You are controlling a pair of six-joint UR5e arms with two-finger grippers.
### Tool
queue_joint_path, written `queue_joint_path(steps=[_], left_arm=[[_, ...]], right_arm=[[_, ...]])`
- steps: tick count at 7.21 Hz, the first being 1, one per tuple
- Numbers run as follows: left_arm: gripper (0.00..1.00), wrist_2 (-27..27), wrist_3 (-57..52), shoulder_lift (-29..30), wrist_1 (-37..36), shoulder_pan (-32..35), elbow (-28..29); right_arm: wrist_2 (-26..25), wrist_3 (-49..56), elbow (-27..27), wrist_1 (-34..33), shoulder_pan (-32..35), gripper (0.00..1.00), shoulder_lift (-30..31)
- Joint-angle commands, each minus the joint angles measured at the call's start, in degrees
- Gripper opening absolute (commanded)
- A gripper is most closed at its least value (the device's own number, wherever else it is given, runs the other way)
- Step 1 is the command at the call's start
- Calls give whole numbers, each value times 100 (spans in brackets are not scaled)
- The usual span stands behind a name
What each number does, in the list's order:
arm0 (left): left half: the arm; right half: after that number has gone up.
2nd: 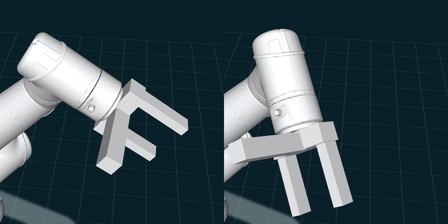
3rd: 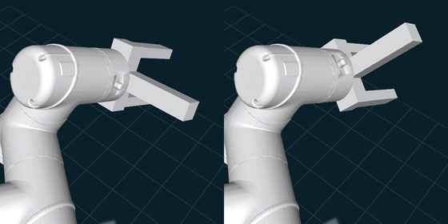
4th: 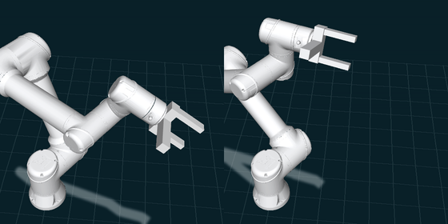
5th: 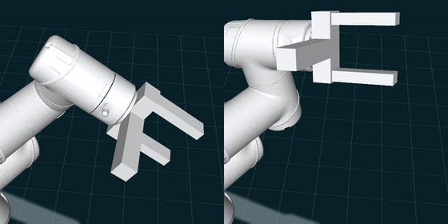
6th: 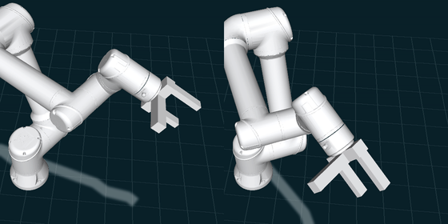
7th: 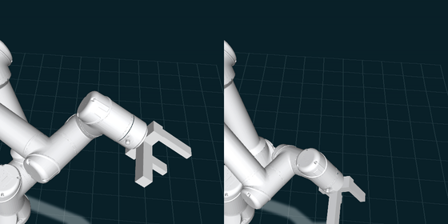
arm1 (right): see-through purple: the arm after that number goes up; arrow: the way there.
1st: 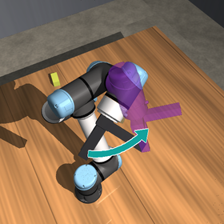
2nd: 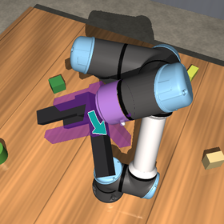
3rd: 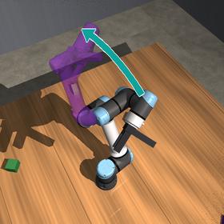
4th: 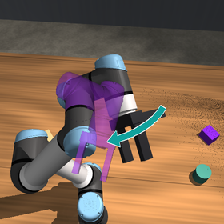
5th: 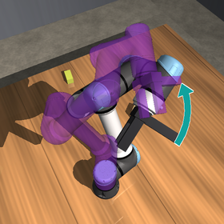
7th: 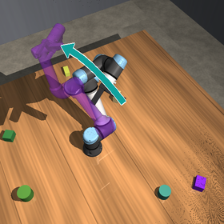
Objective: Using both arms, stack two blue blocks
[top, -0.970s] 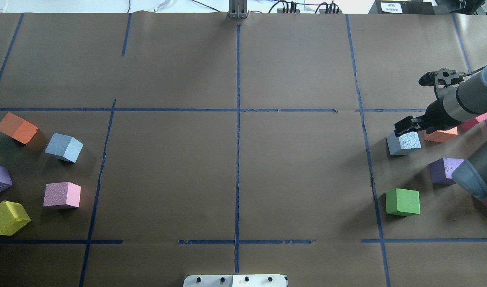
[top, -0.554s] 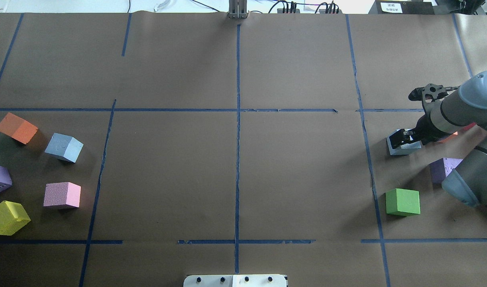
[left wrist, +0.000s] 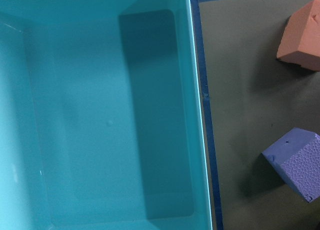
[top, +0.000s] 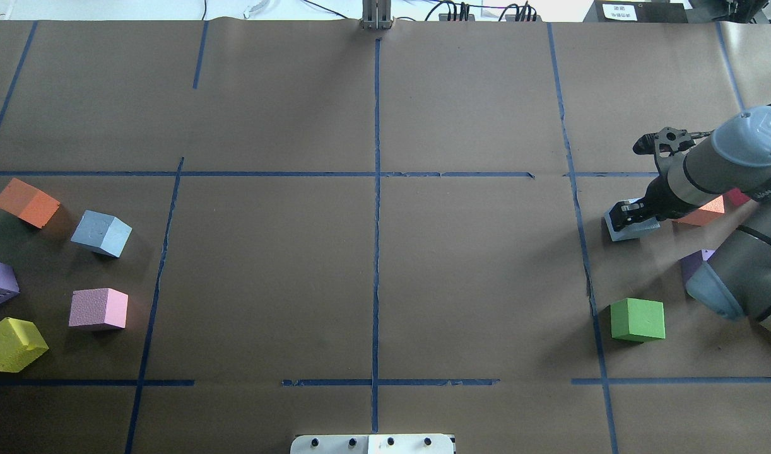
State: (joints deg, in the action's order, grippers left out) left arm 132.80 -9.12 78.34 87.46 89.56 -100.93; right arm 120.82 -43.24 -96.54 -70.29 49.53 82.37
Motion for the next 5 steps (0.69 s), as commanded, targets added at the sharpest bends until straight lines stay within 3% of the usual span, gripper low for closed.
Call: queue_joint_path(steps=[1, 2, 3, 5], left_arm=[[100, 0, -2, -3, -1, 0, 4], [100, 0, -2, -3, -1, 0, -5], [100, 0, -2, -3, 7, 0, -5], [100, 0, -2, -3, 8, 0, -5]], right_arm=[[3, -768, 56, -359, -424, 11, -1033], [-93, -1365, 170, -1059, -732, 12, -1926], [-503, -1685, 284, -1631, -1039, 12, -2579], [-1233, -3026, 1343, -1681, -1733, 12, -3924]])
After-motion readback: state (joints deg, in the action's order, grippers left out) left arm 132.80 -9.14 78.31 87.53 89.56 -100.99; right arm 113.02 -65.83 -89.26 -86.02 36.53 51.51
